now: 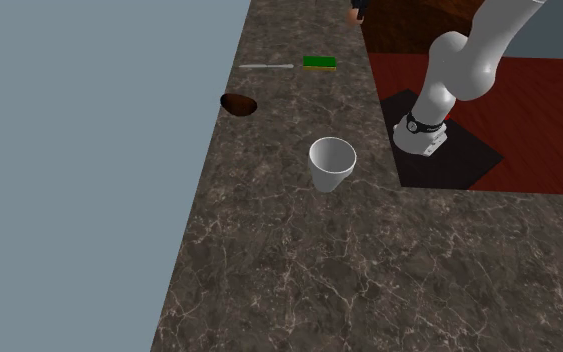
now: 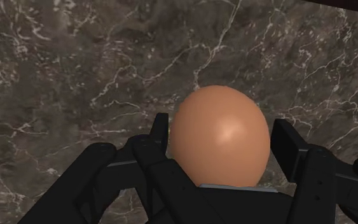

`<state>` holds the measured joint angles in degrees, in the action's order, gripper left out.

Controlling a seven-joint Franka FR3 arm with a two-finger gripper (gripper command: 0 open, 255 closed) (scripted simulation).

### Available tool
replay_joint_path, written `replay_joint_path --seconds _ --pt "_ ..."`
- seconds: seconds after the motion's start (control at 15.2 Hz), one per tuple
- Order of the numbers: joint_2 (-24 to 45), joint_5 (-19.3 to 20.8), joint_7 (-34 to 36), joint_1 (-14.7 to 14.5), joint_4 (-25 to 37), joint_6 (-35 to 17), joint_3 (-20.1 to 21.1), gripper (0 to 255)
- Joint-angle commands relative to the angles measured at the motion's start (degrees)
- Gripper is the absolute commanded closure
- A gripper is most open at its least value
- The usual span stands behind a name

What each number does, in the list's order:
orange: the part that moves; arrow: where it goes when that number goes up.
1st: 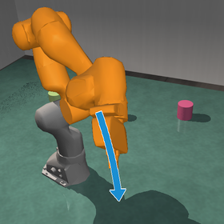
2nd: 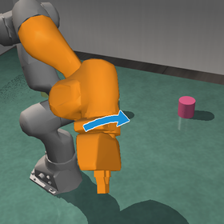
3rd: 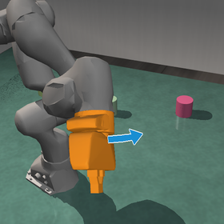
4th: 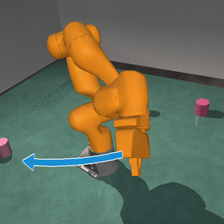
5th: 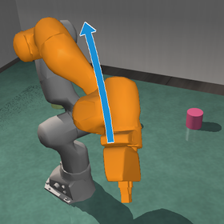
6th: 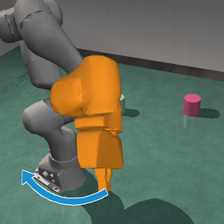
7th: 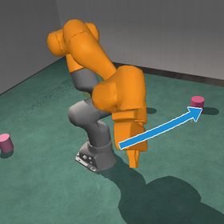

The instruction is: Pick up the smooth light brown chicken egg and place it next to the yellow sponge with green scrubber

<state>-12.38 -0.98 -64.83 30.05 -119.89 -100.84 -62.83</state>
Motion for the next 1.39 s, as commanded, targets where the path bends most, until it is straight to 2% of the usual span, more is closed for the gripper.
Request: replay_joint_path --seconds 0.0,0.66,0.99,1.25,1.32 --pt "0.8 -0.6 -0.8 -0.3 -1.1 -1.5 -0.7 255" --pt "7.0 -5.6 -6.2 -2.1 -5.7 -8.6 -4.5 255" --pt "12.0 -10.3 -10.5 -2.6 -7.5 -11.7 -5.9 255" --pt "17.2 -15.5 -14.9 -1.8 -8.6 -13.8 -5.8 255" --pt "17.1 -15.4 -14.9 -1.7 -8.6 -13.8 -5.6 255"
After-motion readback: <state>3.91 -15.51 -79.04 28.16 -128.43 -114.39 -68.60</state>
